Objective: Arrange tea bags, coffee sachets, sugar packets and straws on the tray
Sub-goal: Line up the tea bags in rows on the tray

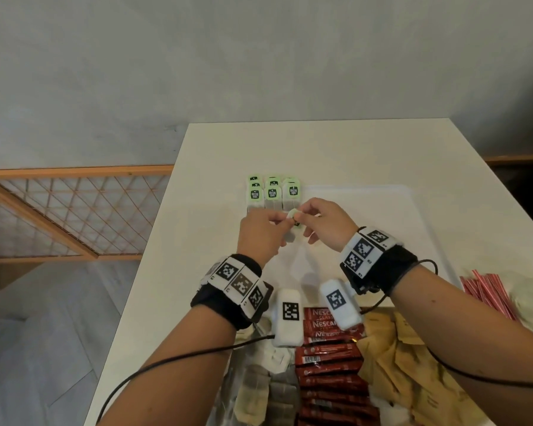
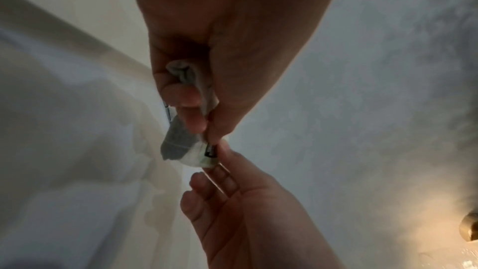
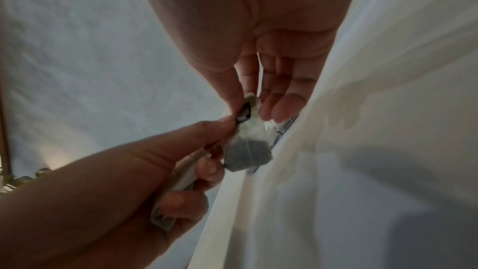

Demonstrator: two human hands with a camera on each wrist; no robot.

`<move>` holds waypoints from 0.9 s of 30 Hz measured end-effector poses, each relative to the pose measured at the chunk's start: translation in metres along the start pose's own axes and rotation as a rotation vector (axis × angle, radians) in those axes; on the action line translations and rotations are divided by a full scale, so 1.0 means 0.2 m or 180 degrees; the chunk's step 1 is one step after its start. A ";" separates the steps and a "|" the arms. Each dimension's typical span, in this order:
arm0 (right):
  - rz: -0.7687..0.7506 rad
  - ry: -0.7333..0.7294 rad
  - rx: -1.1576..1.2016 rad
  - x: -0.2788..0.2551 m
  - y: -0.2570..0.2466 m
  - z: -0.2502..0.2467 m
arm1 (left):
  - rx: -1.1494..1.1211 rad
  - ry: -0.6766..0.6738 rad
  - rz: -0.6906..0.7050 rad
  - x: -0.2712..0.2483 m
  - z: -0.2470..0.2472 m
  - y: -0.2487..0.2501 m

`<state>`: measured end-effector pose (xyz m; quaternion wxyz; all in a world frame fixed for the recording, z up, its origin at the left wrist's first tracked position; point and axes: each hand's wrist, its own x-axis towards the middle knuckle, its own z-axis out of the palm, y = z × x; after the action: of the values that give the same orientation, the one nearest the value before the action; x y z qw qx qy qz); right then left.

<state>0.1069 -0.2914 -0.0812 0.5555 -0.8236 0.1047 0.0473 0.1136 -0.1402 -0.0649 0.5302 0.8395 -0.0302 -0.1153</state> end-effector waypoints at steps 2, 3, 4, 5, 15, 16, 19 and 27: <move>0.0065 -0.0154 -0.0044 0.04 0.01 0.01 | -0.0085 -0.0197 -0.0267 0.01 -0.03 -0.02; 0.0120 -0.0195 -0.0096 0.06 0.01 0.02 | -0.0124 -0.0300 -0.0469 0.02 -0.05 -0.03; 0.0177 -0.0203 -0.0153 0.08 0.02 0.03 | -0.0184 -0.0377 -0.0656 0.04 -0.08 -0.04; 0.0222 -0.0172 -0.0202 0.10 0.01 0.03 | -0.0268 -0.0418 -0.0791 0.05 -0.11 -0.04; -0.0115 -0.0106 -0.0085 0.32 -0.08 0.19 | -0.0703 -0.0146 -0.0836 0.17 -0.35 -0.10; -0.0142 -0.0139 -0.0059 0.34 -0.09 0.21 | -0.0709 -0.0103 -0.0796 0.17 -0.35 -0.10; -0.0249 -0.0054 -0.0130 0.38 -0.12 0.25 | -0.0636 0.0011 -0.0664 0.18 -0.35 -0.12; -0.0156 0.0200 -0.0041 0.37 -0.15 0.21 | -0.0956 0.0230 -0.0545 0.19 -0.34 -0.10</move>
<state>0.1870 -0.2506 -0.0841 0.5476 -0.8305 0.1016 0.0084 0.1652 -0.0775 -0.0608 0.6386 0.7539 0.0780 -0.1330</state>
